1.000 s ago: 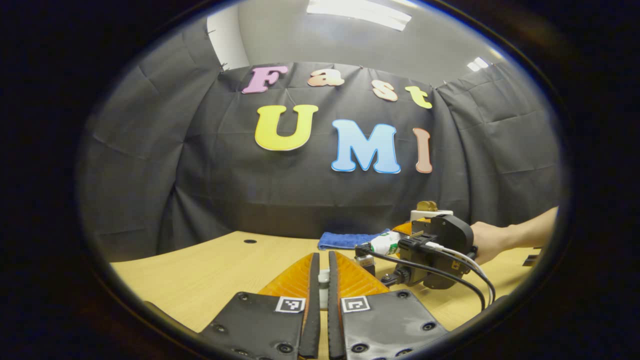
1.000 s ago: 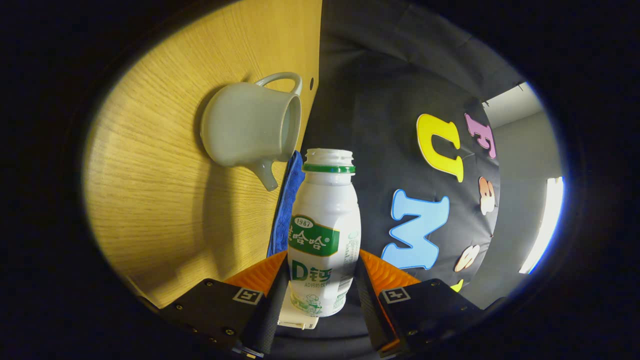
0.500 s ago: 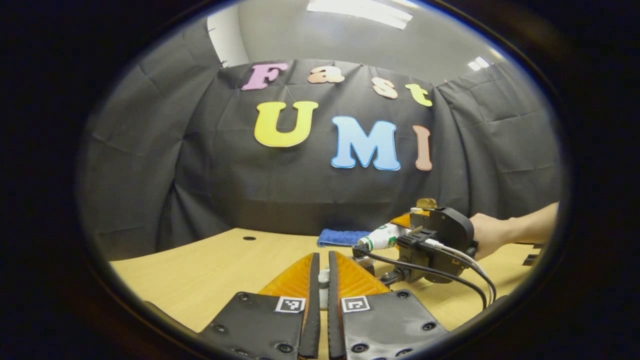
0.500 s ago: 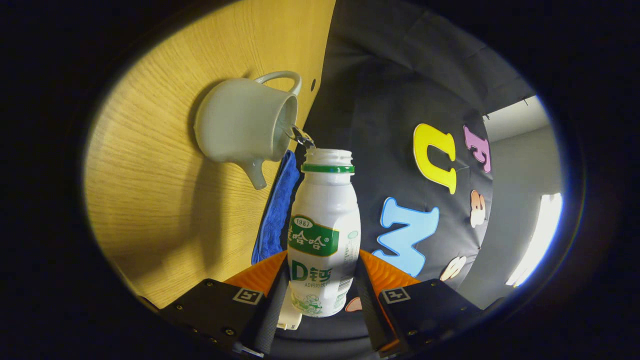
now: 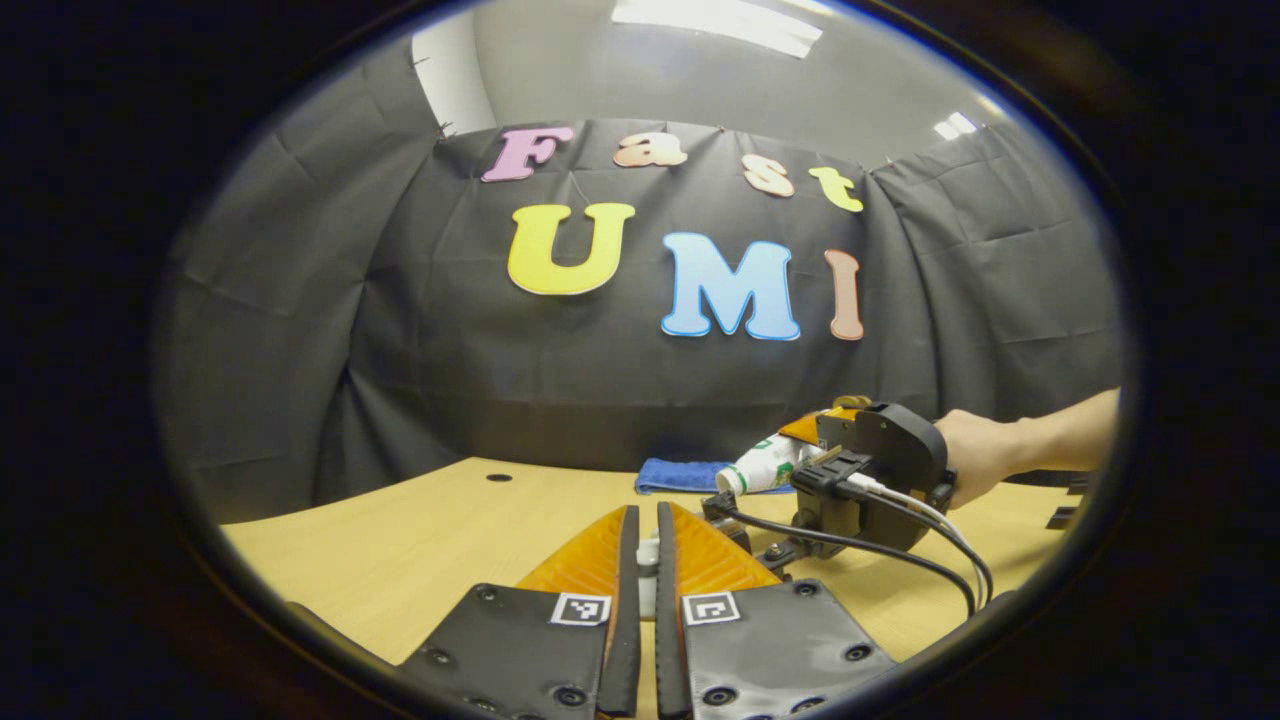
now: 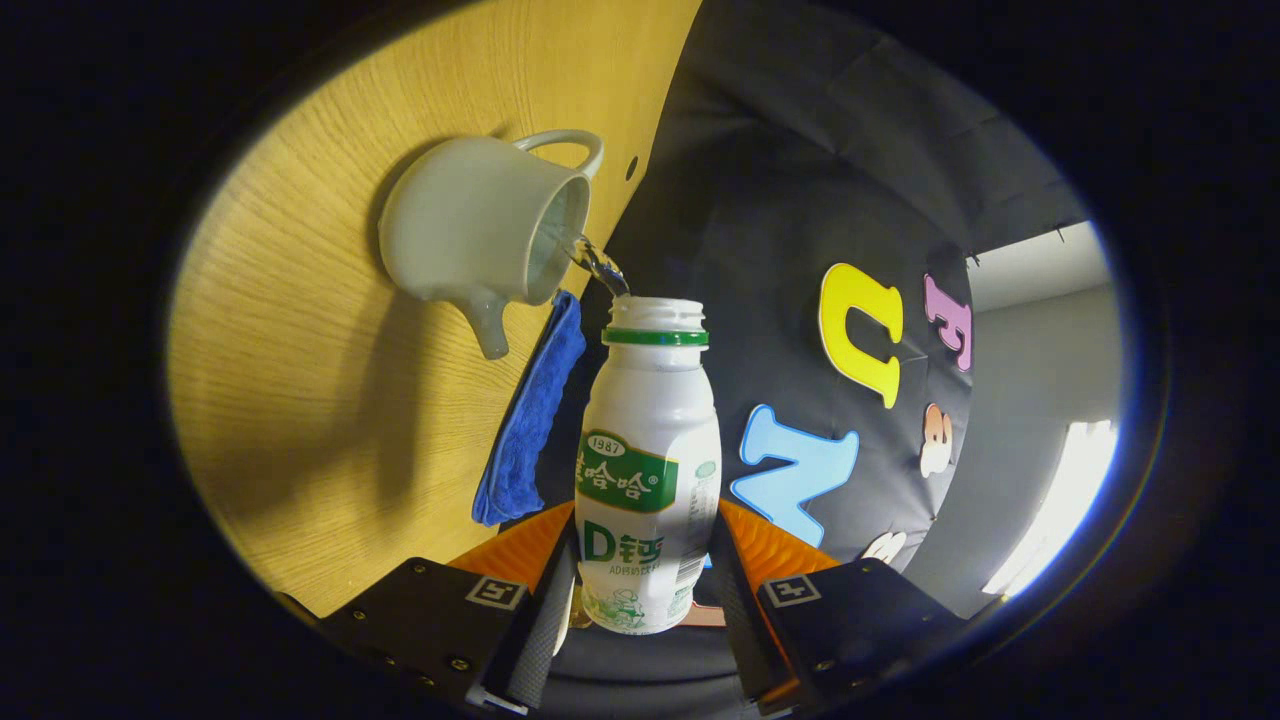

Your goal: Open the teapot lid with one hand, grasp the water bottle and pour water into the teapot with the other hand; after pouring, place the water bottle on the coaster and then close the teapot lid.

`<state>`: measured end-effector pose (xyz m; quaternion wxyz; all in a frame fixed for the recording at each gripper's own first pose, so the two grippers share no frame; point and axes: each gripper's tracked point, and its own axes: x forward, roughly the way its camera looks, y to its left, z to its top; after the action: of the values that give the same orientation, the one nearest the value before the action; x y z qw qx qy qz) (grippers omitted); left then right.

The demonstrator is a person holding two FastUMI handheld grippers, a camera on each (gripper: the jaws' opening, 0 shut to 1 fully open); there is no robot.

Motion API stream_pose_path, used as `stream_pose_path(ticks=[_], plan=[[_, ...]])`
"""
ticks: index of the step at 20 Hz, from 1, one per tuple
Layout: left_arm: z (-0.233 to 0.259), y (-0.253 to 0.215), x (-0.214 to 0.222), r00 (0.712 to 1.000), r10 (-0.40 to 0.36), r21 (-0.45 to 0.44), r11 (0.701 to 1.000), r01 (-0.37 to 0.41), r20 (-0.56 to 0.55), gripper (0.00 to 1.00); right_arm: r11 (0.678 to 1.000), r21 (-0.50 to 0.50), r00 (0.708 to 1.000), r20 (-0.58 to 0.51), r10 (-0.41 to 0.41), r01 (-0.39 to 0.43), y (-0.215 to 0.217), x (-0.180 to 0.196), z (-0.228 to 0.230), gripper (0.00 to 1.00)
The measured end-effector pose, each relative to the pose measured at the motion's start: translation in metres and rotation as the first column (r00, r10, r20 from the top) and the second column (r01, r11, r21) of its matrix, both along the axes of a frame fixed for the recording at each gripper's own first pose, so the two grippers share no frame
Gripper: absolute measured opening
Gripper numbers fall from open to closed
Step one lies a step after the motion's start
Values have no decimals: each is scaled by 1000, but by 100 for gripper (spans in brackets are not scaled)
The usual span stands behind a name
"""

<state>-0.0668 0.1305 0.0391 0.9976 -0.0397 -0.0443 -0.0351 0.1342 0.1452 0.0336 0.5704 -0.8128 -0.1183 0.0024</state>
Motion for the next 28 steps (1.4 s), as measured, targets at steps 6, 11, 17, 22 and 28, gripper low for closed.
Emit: stream_pose_path(ticks=[6,11,17,22,28], plan=[[-2,1,1,1000,-3,1,1000,3,-6,12,998,-59,999,45,11,-8,1,-2,11,71],[-3,-4,1,1000,-14,10,1000,14,-2,12,995,-104,997,72,17,-9,3,-1,16,71],[-1,-5,-1,1000,-16,26,1000,16,4,12,987,-160,997,67,33,-22,9,-2,4,71],[-9,-2,3,1000,-15,17,1000,15,-14,12,982,-186,997,73,34,-20,11,-3,1,71],[-9,-4,4,1000,-16,23,1000,16,-16,12,981,-191,996,73,47,-32,13,-6,0,71]])
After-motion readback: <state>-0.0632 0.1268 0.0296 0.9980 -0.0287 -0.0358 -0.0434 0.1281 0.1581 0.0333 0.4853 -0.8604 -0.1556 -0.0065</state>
